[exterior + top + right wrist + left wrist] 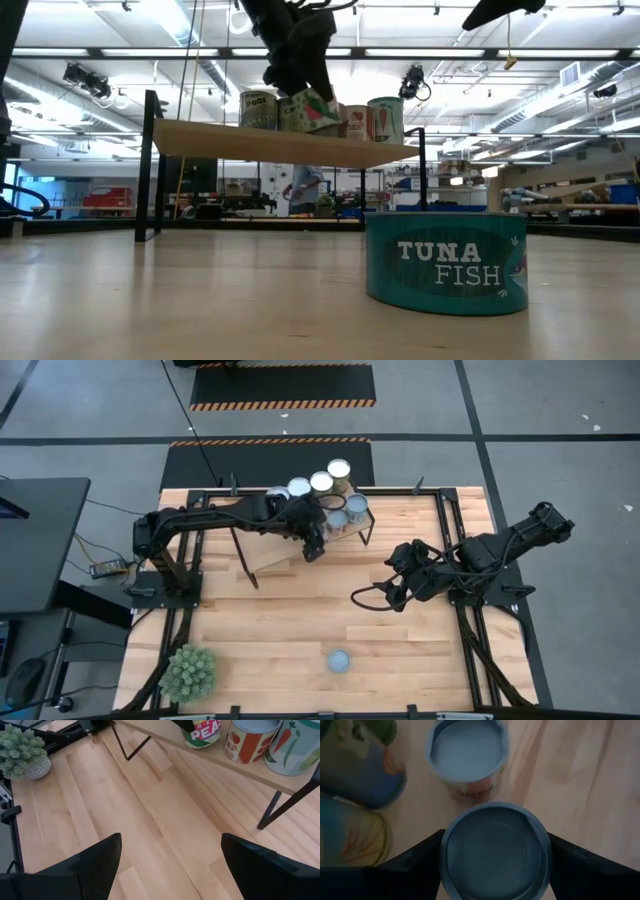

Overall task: Pick and place cans onto a shelf
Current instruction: Put the small canned peas on the shelf

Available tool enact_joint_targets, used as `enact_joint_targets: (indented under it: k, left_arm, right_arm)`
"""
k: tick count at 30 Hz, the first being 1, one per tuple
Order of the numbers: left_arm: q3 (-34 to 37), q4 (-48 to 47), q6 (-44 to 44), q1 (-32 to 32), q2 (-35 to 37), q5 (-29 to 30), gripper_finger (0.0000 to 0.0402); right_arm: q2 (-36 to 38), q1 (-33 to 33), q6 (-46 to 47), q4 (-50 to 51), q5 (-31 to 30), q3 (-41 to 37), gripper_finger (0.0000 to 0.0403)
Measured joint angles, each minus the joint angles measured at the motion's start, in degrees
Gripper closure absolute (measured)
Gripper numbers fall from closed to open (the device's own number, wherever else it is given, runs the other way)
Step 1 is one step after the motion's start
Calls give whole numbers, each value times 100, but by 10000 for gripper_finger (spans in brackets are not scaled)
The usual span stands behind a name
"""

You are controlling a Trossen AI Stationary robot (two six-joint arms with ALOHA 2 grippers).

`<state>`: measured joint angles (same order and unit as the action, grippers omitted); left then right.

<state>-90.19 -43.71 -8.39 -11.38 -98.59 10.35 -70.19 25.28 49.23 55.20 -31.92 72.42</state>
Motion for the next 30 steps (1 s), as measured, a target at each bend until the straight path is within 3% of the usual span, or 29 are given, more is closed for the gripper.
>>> enact_joint_targets:
  k: [7, 15, 21, 30]
  left_arm:
    - [4, -34, 320, -8, -2, 380, 111]
    - [4, -63, 373, -72, -2, 271, 104]
    - [4, -34, 494, -81, -2, 244, 77]
    - [4, -19, 482, -98, -4, 249, 7]
  right_arm:
    - [0, 0, -9, -74, 2, 0, 54]
    - [0, 0, -27, -281, 2, 0, 54]
    - [0, 0, -77, -295, 2, 0, 54]
    - [0, 0, -78, -331, 2, 0, 54]
